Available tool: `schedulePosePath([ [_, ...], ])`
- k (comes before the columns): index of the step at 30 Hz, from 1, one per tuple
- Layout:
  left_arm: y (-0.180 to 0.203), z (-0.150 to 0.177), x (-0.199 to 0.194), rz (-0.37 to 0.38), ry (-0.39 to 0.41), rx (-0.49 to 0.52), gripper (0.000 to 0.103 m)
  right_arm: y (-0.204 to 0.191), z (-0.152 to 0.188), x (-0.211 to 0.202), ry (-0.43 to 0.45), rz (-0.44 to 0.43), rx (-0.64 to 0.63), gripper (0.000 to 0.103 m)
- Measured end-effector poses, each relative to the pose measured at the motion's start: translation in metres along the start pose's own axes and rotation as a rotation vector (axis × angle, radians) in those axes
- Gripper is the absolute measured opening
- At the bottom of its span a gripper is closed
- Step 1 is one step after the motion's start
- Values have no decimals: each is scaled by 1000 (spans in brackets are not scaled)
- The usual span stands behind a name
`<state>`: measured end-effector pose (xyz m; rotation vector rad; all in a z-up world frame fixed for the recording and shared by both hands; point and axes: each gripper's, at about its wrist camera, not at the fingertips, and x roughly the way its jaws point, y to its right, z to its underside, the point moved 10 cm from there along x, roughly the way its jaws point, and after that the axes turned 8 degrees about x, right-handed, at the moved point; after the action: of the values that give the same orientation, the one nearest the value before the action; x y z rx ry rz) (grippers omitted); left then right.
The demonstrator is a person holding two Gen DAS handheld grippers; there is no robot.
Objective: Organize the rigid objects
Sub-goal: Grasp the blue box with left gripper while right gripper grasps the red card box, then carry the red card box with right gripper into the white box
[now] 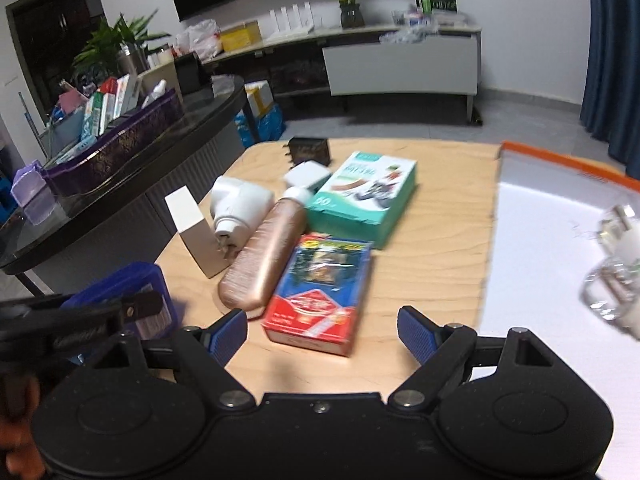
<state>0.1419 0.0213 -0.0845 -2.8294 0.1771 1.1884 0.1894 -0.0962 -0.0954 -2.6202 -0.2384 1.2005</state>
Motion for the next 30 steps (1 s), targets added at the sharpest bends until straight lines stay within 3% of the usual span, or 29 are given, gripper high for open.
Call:
schedulePosePath([
  [5,8,-4,2,19,21,15,34,1,-6,34,-25,121,-28,97],
  [9,15,-5,7,27,30,35,34,1,-11,54,-46,153,-27,84],
  [10,16,-6,8,29,34,40,34,-1,-12,56,-37,163,-44,73],
  [14,20,-6,10,35,38,36,34,0,-15,53,-22,163,-30,71],
  [22,40,-15,1,61,64,79,34,27,-29,-13,115,170,-13,71],
  [30,101,-37,-18,152,113,163,34,90,-27,-99,252,255,50,71],
])
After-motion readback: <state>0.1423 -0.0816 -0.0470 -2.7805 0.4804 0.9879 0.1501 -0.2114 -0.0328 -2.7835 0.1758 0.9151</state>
